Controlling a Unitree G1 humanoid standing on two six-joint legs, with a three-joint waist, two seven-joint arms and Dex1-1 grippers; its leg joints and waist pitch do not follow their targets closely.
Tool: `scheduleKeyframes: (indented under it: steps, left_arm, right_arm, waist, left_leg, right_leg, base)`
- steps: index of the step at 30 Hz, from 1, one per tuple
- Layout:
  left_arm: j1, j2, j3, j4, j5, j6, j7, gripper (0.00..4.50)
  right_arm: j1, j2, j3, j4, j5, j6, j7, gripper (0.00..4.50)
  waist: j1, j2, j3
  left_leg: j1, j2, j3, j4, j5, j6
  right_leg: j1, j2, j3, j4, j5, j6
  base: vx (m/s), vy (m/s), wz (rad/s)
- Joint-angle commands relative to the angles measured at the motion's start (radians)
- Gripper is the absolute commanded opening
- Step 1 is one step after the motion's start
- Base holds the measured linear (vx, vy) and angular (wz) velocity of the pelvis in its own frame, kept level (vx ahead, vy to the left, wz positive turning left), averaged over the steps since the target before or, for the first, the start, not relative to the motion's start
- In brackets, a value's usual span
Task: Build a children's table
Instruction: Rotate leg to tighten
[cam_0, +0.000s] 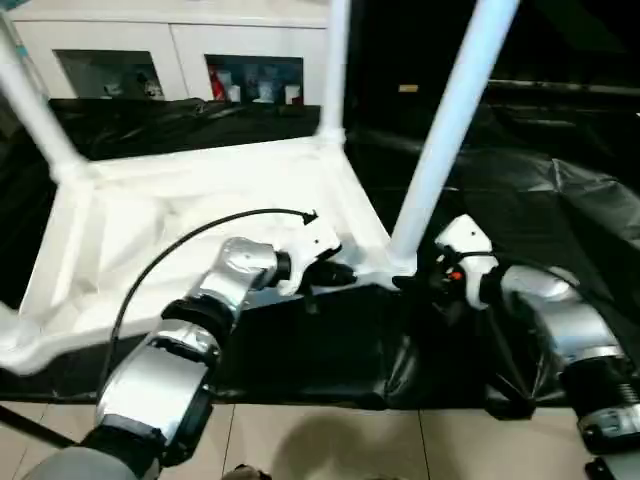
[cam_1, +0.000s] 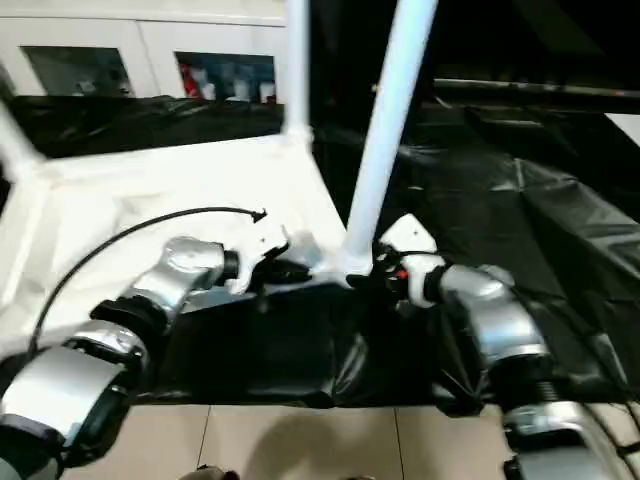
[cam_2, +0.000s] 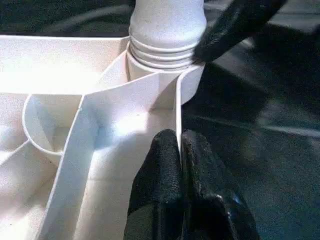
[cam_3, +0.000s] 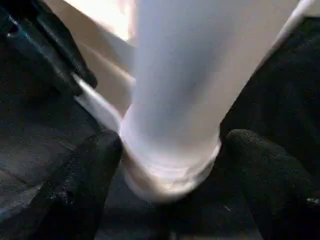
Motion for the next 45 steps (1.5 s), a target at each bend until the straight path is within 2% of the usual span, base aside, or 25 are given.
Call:
scheduleKeyframes:
  steps: [1,2,6,7,9,14,17,26,29,30,32,33,35,36,39,40,41,42,45]
  left_arm:
    - [0.006,-0.017,-0.005,-0.033,-0.036,-0.026,-0.051,0.0]
    - [0.007,-0.017,-0.005,-0.032,-0.034,-0.027,-0.053,0.0]
    - [0.01,-0.018,-0.003,-0.028,-0.031,-0.026,-0.055,0.0]
    - [0.01,-0.017,-0.003,-0.029,-0.03,-0.026,-0.058,0.0]
    - [0.011,-0.017,-0.002,-0.029,-0.028,-0.026,-0.058,0.0]
    - [0.009,-0.013,-0.003,-0.026,-0.023,-0.024,-0.056,0.0]
    - [0.005,-0.012,-0.005,-0.021,-0.018,-0.025,-0.052,0.0]
    - [0.003,-0.01,-0.01,-0.016,-0.007,-0.027,-0.036,0.0]
    - [-0.004,-0.019,-0.007,-0.001,0.015,-0.01,0.083,0.0]
    - [-0.008,-0.025,-0.008,0.007,0.026,0.004,0.132,0.0]
    - [-0.018,-0.048,0.0,0.025,0.038,0.037,0.253,0.0]
    - [-0.02,-0.056,0.003,0.03,0.038,0.045,0.277,0.0]
    - [-0.029,-0.094,0.012,0.039,0.042,0.069,0.387,0.0]
    - [-0.031,-0.102,0.014,0.041,0.043,0.076,0.412,0.0]
    - [-0.045,-0.142,0.029,0.049,0.04,0.094,0.527,0.0]
    - [-0.048,-0.153,0.026,0.051,0.041,0.094,0.54,0.0]
    - [-0.049,-0.156,0.024,0.052,0.042,0.094,0.542,0.0]
    - [-0.049,-0.157,0.023,0.052,0.042,0.094,0.544,0.0]
    - [-0.05,-0.162,0.018,0.053,0.038,0.091,0.512,0.0]
  right_arm:
    - [-0.009,-0.002,0.001,-0.019,0.019,0.009,0.018,3.77]
    - [-0.009,0.001,0.003,-0.018,0.022,0.014,0.031,3.77]
    - [-0.008,0.003,0.011,-0.008,0.02,0.021,0.054,3.77]
    - [-0.009,0.004,0.01,-0.007,0.022,0.024,0.057,3.61]
    - [-0.011,0.007,0.01,-0.003,0.022,0.026,0.058,3.61]
    - [-0.027,0.02,0.008,0.027,0.022,0.028,0.056,3.03]
    - [-0.035,0.027,0.01,0.043,0.015,0.024,0.057,2.83]
    - [-0.032,0.034,0.01,0.055,0.005,0.016,0.047,2.7]
    - [-0.034,0.084,-0.034,0.105,-0.01,0.007,-0.106,2.69]
    - [-0.035,0.109,-0.054,0.12,-0.01,0.006,-0.171,2.69]
    - [-0.037,0.185,-0.112,0.148,0.0,0.026,-0.348,2.69]
    - [-0.038,0.207,-0.129,0.154,0.005,0.035,-0.397,2.69]
    - [-0.048,0.306,-0.198,0.17,0.018,0.067,-0.624,2.69]
    - [-0.05,0.328,-0.208,0.173,0.018,0.071,-0.669,2.69]
    - [-0.056,0.394,-0.18,0.186,-0.013,0.049,-0.74,2.69]
    - [-0.061,0.417,-0.172,0.191,-0.014,0.033,-0.743,2.69]
    - [-0.063,0.423,-0.171,0.193,-0.013,0.027,-0.742,2.69]
    - [-0.064,0.427,-0.17,0.194,-0.013,0.024,-0.742,3.25]
    - [-0.079,0.44,-0.172,0.182,-0.011,0.008,-0.73,3.56]
  waist:
    - [0.002,-0.017,-0.069]
    - [0.004,-0.021,-0.069]
    - [0.006,-0.02,-0.068]
    - [0.006,-0.019,-0.068]
    - [0.006,-0.021,-0.069]
    - [0.006,-0.02,-0.07]
    - [0.005,-0.02,-0.07]
    - [0.001,-0.019,-0.071]
    - [-0.003,-0.018,-0.07]
    - [-0.005,-0.017,-0.069]
    - [-0.015,-0.013,-0.065]
    - [-0.02,-0.017,-0.065]
    - [-0.031,-0.011,-0.065]
    - [-0.039,-0.011,-0.064]
    - [-0.047,-0.009,-0.065]
    - [-0.048,-0.011,-0.064]
    - [-0.047,-0.011,-0.064]
    - [-0.046,-0.011,-0.064]
    - [-0.048,-0.011,-0.064]
  left_leg:
    - [0.028,0.047,-0.015,-0.057,-0.197,0.104]
    - [0.029,0.047,-0.015,-0.058,-0.205,0.098]
    - [0.026,0.047,-0.018,-0.06,-0.212,0.084]
    - [0.027,0.046,-0.018,-0.06,-0.211,0.082]
    - [0.025,0.045,-0.017,-0.059,-0.202,0.085]
    - [0.024,0.044,-0.017,-0.057,-0.186,0.091]
    - [0.026,0.044,-0.016,-0.057,-0.193,0.089]
    - [0.024,0.044,-0.017,-0.056,-0.19,0.089]
    - [0.024,0.044,-0.018,-0.057,-0.202,0.08]
    - [0.027,0.043,-0.019,-0.059,-0.216,0.068]
    - [0.026,0.043,-0.022,-0.064,-0.248,0.046]
    - [0.031,0.04,-0.025,-0.067,-0.278,0.023]
    - [0.033,0.04,-0.026,-0.07,-0.295,0.007]
    - [0.033,0.04,-0.028,-0.073,-0.309,-0.004]
    - [0.035,0.036,-0.026,-0.071,-0.329,-0.003]
    - [0.034,0.035,-0.024,-0.069,-0.33,0.003]
    - [0.031,0.034,-0.026,-0.07,-0.326,0.005]
    - [0.032,0.034,-0.025,-0.07,-0.322,0.011]
    - [0.028,0.036,-0.028,-0.074,-0.322,0.017]
  right_leg:
    - [0.044,-0.06,0.035,-0.054,-0.176,-0.271]
    - [0.044,-0.06,0.035,-0.055,-0.19,-0.267]
    - [0.046,-0.061,0.035,-0.056,-0.218,-0.25]
    - [0.045,-0.061,0.035,-0.056,-0.216,-0.249]
    - [0.046,-0.06,0.035,-0.054,-0.203,-0.25]
    - [0.047,-0.061,0.034,-0.053,-0.19,-0.254]
    - [0.045,-0.06,0.034,-0.054,-0.2,-0.252]
    - [0.047,-0.059,0.034,-0.052,-0.186,-0.256]
    - [0.043,-0.06,0.035,-0.052,-0.202,-0.254]
    - [0.041,-0.061,0.035,-0.057,-0.231,-0.249]
    - [0.036,-0.061,0.037,-0.061,-0.281,-0.236]
    - [0.037,-0.061,0.034,-0.068,-0.333,-0.219]
    - [0.033,-0.058,0.037,-0.072,-0.348,-0.207]
    - [0.031,-0.057,0.037,-0.073,-0.352,-0.203]
    - [0.03,-0.056,0.037,-0.079,-0.35,-0.189]
    - [0.028,-0.057,0.038,-0.082,-0.354,-0.188]
    - [0.032,-0.058,0.037,-0.081,-0.358,-0.185]
    - [0.032,-0.057,0.037,-0.083,-0.358,-0.179]
    - [0.035,-0.056,0.036,-0.079,-0.339,-0.181]
  base:
    - [0.0,0.0,0.0]
    - [0.0,0.0,0.0]
    - [0.0,0.0,0.0]
    - [0.0,0.0,0.0]
    - [0.0,0.0,0.0]
    - [0.0,0.0,0.0]
    - [0.0,0.0,0.0]
    - [0.0,0.0,0.0]
    - [0.0,0.0,0.0]
    - [0.0,0.0,0.0]
    - [0.0,0.0,0.0]
    - [0.0,0.0,0.0]
    - [0.0,0.0,0.0]
    - [0.0,0.0,0.0]
    - [0.0,0.0,0.0]
    - [0.0,0.0,0.0]
    - [0.0,0.0,0.0]
    - [0.0,0.0,0.0]
    - [0.0,0.0,0.0]
